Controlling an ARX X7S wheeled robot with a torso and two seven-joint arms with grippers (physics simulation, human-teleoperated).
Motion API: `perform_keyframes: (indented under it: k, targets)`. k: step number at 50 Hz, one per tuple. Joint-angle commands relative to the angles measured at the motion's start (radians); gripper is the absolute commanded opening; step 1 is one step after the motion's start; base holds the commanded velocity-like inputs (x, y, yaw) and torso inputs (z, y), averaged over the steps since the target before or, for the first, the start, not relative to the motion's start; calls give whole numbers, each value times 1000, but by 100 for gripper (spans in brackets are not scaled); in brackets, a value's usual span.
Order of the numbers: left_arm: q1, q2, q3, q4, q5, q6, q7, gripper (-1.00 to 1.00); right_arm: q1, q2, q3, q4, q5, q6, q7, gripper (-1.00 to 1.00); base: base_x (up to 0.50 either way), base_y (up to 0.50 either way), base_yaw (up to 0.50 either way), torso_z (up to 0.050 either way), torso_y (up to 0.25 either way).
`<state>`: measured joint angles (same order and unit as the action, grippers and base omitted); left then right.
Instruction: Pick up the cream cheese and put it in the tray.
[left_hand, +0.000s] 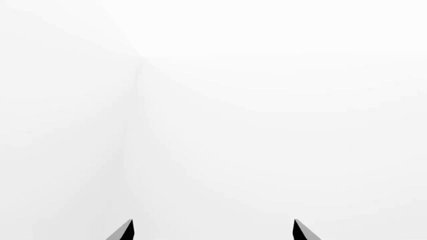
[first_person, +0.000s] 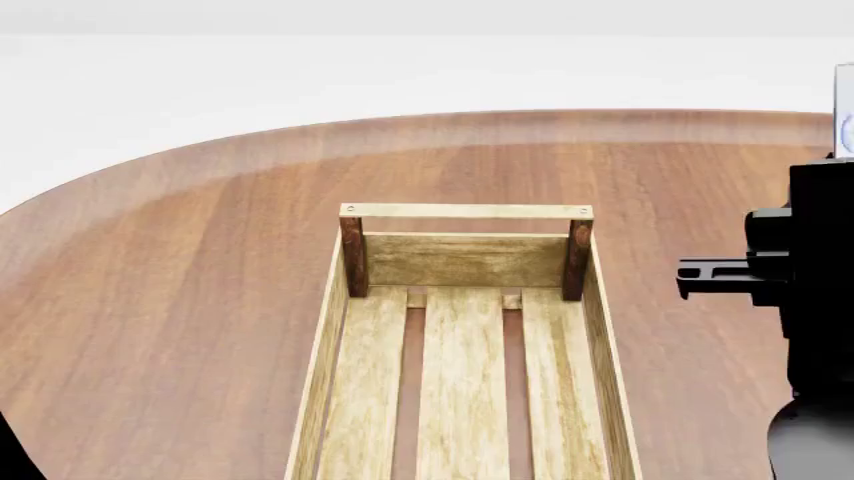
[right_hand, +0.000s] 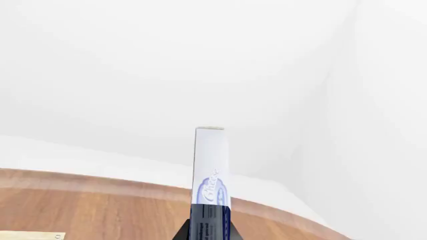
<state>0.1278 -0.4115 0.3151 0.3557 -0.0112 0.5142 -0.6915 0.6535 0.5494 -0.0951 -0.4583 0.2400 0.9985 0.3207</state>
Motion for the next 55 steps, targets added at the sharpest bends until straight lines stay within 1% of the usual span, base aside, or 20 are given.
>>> perform_keyframes:
  k: [1,9,13,19,22,30,34,40,45,49,52,55]
  targets:
    - [2,-3,1,8,-2,-4,-2,100,125,-1,-130,68,-45,1,-38,-100,0,0,0,0,0]
    - [-1,-4,2,4,-4,-1,-3,100,155,-1,-163,85,-29,-1,-80,-100,0,0,0,0,0]
    - [-3,-4,2,1,-3,-1,-3,100,160,-1,-178,80,0,-17,-127,-100,0,0,0,0,0]
    - [-3,-7,1,3,-5,0,-5,100,160,-12,-161,89,31,-31,-155,-100,0,0,0,0,2]
    - [-3,-7,1,3,-5,0,-5,100,155,-22,-129,85,68,-31,-175,-100,0,0,0,0,0]
    - [-2,-8,3,3,-4,0,-7,100,141,-32,-98,85,103,-31,-192,-100,0,0,0,0,0]
    - [-2,-9,1,5,-6,0,-8,100,138,-60,-15,83,192,1,-226,-100,0,0,0,0,3]
    - [-2,-10,3,4,-4,1,-9,100,123,-64,6,98,219,-3,-247,-100,0,0,0,0,0]
    - [-2,-11,3,5,-5,0,-10,100,123,-95,87,101,314,42,-279,-100,0,0,0,0,0]
    - [-1,-11,4,6,-4,-1,-11,100,115,-98,94,115,327,41,-290,-100,0,0,0,0,0]
    - [-1,-12,4,7,-3,-2,-11,100,106,-111,131,119,378,57,-316,-100,0,0,0,0,3]
    - [-1,-12,5,7,-3,-2,-12,100,104,-112,134,113,393,72,-318,-100,0,0,0,0,0]
